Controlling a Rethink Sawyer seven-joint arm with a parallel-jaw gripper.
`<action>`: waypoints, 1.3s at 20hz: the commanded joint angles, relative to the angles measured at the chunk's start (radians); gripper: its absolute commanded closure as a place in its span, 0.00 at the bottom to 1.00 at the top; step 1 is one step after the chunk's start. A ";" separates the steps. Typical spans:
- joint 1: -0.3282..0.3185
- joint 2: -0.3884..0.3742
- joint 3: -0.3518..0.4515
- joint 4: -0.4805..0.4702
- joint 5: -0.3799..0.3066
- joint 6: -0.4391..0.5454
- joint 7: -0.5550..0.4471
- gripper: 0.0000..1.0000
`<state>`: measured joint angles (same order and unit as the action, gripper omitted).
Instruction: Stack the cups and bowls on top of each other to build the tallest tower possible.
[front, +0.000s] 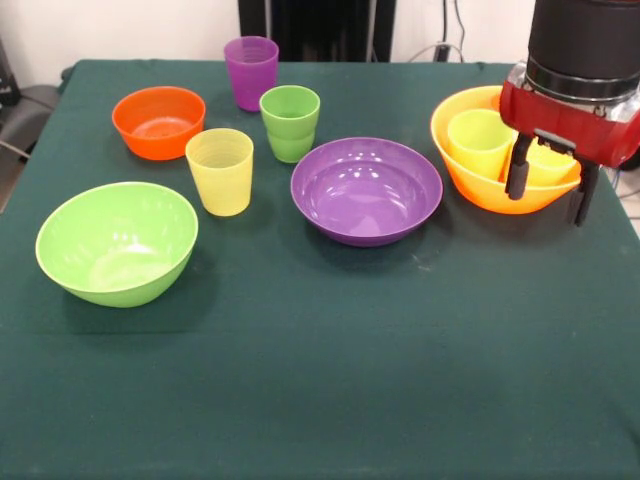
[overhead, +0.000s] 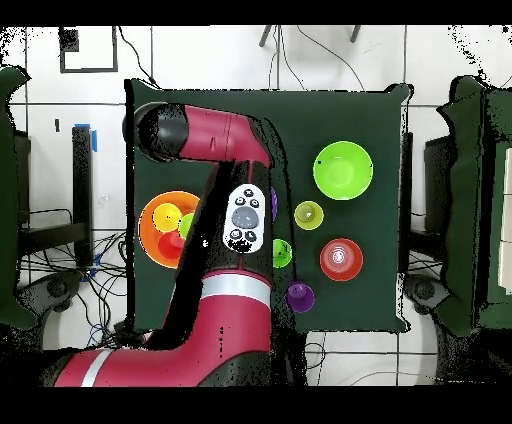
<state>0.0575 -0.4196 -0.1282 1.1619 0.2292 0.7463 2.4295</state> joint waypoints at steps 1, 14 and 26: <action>0.017 -0.034 0.043 0.078 -0.003 0.067 0.095 0.00; 0.067 -0.067 0.032 0.182 0.024 0.025 0.139 0.00; 0.094 -0.043 -0.005 0.233 0.004 -0.063 0.120 0.00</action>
<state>0.1386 -0.5087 -0.1734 1.2781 0.2637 0.7402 2.4295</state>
